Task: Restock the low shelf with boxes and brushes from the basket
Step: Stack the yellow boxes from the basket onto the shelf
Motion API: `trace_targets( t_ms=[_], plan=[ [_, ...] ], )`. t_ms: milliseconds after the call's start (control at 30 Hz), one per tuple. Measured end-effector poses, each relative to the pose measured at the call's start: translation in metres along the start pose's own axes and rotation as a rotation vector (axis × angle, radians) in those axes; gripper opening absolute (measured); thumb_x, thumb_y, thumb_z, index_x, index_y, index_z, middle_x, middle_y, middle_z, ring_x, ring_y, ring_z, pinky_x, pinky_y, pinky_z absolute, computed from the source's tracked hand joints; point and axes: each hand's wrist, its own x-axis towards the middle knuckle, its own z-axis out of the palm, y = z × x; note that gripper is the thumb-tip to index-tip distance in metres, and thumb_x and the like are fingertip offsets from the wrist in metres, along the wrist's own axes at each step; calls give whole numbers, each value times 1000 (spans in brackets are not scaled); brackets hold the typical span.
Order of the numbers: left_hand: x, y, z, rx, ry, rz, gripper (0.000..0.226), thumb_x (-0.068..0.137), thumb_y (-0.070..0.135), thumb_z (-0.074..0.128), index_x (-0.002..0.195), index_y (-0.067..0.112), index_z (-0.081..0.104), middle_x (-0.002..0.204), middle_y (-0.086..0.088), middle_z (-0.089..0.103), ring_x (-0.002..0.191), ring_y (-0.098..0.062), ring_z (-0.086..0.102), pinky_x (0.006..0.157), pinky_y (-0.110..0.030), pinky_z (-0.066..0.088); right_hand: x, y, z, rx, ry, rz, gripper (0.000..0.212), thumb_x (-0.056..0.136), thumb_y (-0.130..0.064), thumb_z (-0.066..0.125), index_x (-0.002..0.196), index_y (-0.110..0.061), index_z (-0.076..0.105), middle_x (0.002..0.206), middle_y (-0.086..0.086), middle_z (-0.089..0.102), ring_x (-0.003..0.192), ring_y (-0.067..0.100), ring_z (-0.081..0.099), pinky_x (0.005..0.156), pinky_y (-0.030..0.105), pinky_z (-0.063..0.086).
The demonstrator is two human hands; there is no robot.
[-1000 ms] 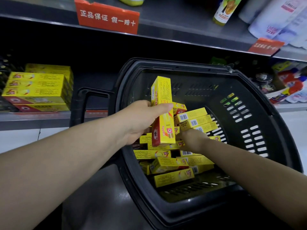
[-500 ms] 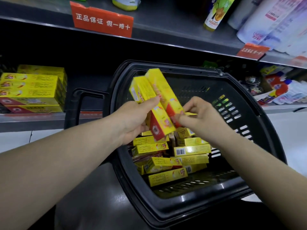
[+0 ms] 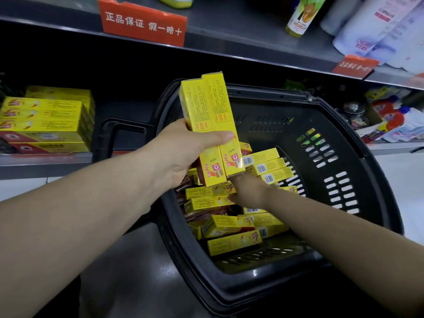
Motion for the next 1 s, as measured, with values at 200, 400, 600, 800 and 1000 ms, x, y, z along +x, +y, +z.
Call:
trace_targets(
  t_ms=[200, 400, 600, 800, 1000],
  plan=[
    [-2, 3, -7, -5, -14, -46, 33, 72, 10, 76, 103, 16, 65, 92, -1, 73, 64, -5, 69, 46, -15, 51, 31, 0, 36, -525, 28, -20, 40, 91, -9, 51, 130, -6, 43, 129, 15, 49, 117, 33, 50, 81, 38, 47],
    [-5, 10, -12, -28, -50, -86, 32, 73, 11, 75, 103, 13, 66, 88, -3, 73, 60, -8, 69, 47, -19, 53, 34, 6, 34, -679, 25, -144, 31, 89, -5, 54, 120, -1, 54, 114, 16, 60, 98, 32, 61, 66, 33, 38],
    [-7, 14, -21, -25, -37, -64, 18, 73, 13, 75, 89, 17, 69, 80, -1, 75, 67, -12, 71, 55, -23, 58, 0, 0, -15, -122, 224, 9, 32, 80, -43, 65, 99, -19, 55, 92, 3, 61, 82, 24, 64, 56, 27, 42],
    [-17, 22, -37, -41, 6, -14, 17, 71, 19, 77, 86, 21, 69, 76, 3, 75, 67, -11, 71, 45, -20, 52, -65, -24, -72, 1174, 438, 81, 21, 80, -23, 67, 86, -16, 48, 84, 6, 68, 73, 15, 69, 72, 36, 56],
    [-45, 25, -61, -13, 0, 50, 36, 58, 33, 76, 92, 24, 68, 83, 2, 75, 72, -14, 72, 54, -26, 57, -93, -98, -95, 1370, 229, -285, 30, 61, -31, 76, 81, -26, 55, 84, 0, 67, 80, 16, 63, 73, 32, 51]
  ],
)
